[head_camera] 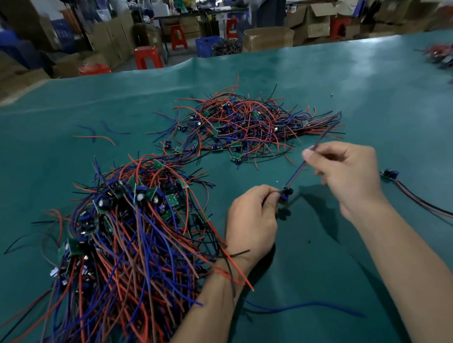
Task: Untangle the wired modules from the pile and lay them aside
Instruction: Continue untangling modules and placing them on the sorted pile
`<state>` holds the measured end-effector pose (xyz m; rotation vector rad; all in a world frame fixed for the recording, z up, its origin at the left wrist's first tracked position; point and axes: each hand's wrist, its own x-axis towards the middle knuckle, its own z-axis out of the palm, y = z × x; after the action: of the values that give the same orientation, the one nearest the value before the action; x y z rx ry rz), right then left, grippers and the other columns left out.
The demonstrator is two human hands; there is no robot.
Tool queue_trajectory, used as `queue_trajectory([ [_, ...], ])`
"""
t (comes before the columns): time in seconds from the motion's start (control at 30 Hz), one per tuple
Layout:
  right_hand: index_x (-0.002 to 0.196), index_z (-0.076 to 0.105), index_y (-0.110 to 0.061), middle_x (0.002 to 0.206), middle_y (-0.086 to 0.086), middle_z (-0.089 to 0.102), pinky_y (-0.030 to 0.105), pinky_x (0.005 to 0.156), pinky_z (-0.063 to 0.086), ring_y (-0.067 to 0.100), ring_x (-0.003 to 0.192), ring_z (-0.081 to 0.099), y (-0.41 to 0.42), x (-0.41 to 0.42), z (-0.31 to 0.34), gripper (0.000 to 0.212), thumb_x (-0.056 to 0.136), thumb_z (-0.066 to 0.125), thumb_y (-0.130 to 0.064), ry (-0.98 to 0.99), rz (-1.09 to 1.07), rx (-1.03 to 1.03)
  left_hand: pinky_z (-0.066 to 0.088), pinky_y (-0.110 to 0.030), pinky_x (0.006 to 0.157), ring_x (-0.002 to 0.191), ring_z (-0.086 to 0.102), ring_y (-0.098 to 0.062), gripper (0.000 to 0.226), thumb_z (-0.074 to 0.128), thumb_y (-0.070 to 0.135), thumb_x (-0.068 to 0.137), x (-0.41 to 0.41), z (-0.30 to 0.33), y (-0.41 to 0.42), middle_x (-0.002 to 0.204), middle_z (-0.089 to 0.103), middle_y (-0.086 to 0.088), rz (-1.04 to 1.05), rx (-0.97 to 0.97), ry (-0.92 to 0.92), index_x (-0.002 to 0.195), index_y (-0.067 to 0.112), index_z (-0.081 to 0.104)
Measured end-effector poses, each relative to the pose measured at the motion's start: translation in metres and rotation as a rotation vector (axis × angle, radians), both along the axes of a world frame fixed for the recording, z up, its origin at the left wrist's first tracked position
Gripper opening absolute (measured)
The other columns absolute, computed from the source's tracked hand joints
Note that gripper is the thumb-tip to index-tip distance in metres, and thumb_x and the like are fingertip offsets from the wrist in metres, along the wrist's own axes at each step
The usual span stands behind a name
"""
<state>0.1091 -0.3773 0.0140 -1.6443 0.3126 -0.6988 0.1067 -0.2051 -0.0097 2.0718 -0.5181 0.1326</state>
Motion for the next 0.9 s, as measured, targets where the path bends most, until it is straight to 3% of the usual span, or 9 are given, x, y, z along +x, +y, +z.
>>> queue_trajectory([
  [0.13, 0.071, 0.073, -0.025, 0.058, -0.015, 0.063, 0.017, 0.051, 0.039, 0.005, 0.051, 0.047, -0.017, -0.002, 0.003, 0.021, 0.085, 0.08, -0.012, -0.082, -0.141, 0.051, 0.044, -0.037, 0.07, 0.077, 0.058, -0.024, 0.02, 0.055, 0.025, 0.102, -0.001, 0.0, -0.001, 0.072, 0.057, 0.007, -0.032, 0.011, 0.016, 0.092, 0.016, 0.071],
  [0.33, 0.081, 0.071, -0.016, 0.069, -0.003, 0.063, 0.02, 0.044, 0.042, 0.006, 0.05, 0.056, -0.024, 0.001, -0.001, 0.012, 0.092, 0.071, -0.013, -0.118, -0.334, 0.189, 0.043, -0.037, 0.07, 0.079, 0.058, -0.023, 0.02, 0.054, 0.023, 0.102, -0.001, -0.001, -0.001, 0.077, 0.06, 0.005, -0.023, 0.01, -0.021, 0.092, 0.015, 0.07],
  [0.5, 0.083, 0.069, -0.017, 0.068, -0.001, 0.063, 0.024, 0.045, 0.04, 0.005, 0.044, 0.054, -0.038, -0.003, 0.001, 0.017, 0.094, 0.058, -0.011, -0.063, -0.483, 0.279, 0.036, -0.03, 0.065, 0.068, 0.047, -0.013, 0.02, 0.05, 0.014, 0.103, 0.001, -0.004, 0.0, 0.078, 0.061, 0.002, 0.069, -0.099, 0.003, 0.095, 0.008, 0.069],
  [0.6, 0.074, 0.072, -0.015, 0.06, -0.001, 0.067, 0.024, 0.041, 0.04, 0.008, 0.046, 0.055, -0.021, -0.002, -0.003, 0.018, 0.092, 0.068, -0.018, 0.132, -0.121, 0.052, 0.05, -0.038, 0.077, 0.077, 0.057, -0.018, 0.022, 0.047, 0.009, 0.103, 0.002, -0.005, -0.001, 0.083, 0.063, -0.001, 0.115, -0.179, 0.042, 0.1, 0.007, 0.068],
  [0.67, 0.077, 0.077, -0.012, 0.067, 0.004, 0.073, 0.023, 0.041, 0.04, 0.011, 0.052, 0.059, 0.004, -0.002, -0.006, 0.03, 0.091, 0.072, -0.038, 0.248, 0.196, -0.07, 0.052, -0.044, 0.083, 0.087, 0.063, -0.027, 0.021, 0.046, 0.006, 0.103, 0.001, -0.004, -0.001, 0.089, 0.067, -0.008, 0.122, -0.211, 0.06, 0.102, 0.006, 0.067],
  [0.73, 0.081, 0.08, -0.019, 0.072, 0.005, 0.074, 0.022, 0.044, 0.041, 0.01, 0.057, 0.06, 0.021, -0.003, -0.01, 0.032, 0.082, 0.075, -0.051, 0.249, 0.355, -0.153, 0.05, -0.041, 0.084, 0.09, 0.063, -0.028, 0.019, 0.049, 0.003, 0.101, 0.002, -0.004, 0.0, 0.093, 0.069, -0.01, 0.13, -0.198, 0.028, 0.102, 0.005, 0.067],
  [0.83, 0.083, 0.081, -0.028, 0.074, 0.008, 0.074, 0.022, 0.046, 0.044, 0.006, 0.056, 0.056, 0.023, -0.005, -0.009, 0.003, 0.084, 0.081, -0.031, 0.164, 0.434, -0.191, 0.047, -0.031, 0.078, 0.085, 0.063, -0.019, 0.015, 0.055, 0.005, 0.098, 0.001, -0.003, 0.0, 0.092, 0.072, -0.005, 0.136, -0.209, -0.014, 0.101, 0.007, 0.07],
  [0.9, 0.081, 0.081, -0.028, 0.077, 0.011, 0.074, 0.022, 0.047, 0.044, 0.008, 0.059, 0.057, 0.019, -0.005, -0.009, 0.009, 0.087, 0.08, -0.021, 0.114, 0.387, -0.148, 0.047, -0.028, 0.071, 0.074, 0.061, -0.01, 0.013, 0.06, 0.011, 0.097, 0.002, -0.004, 0.001, 0.082, 0.072, 0.001, 0.12, -0.214, 0.002, 0.095, 0.009, 0.073],
])
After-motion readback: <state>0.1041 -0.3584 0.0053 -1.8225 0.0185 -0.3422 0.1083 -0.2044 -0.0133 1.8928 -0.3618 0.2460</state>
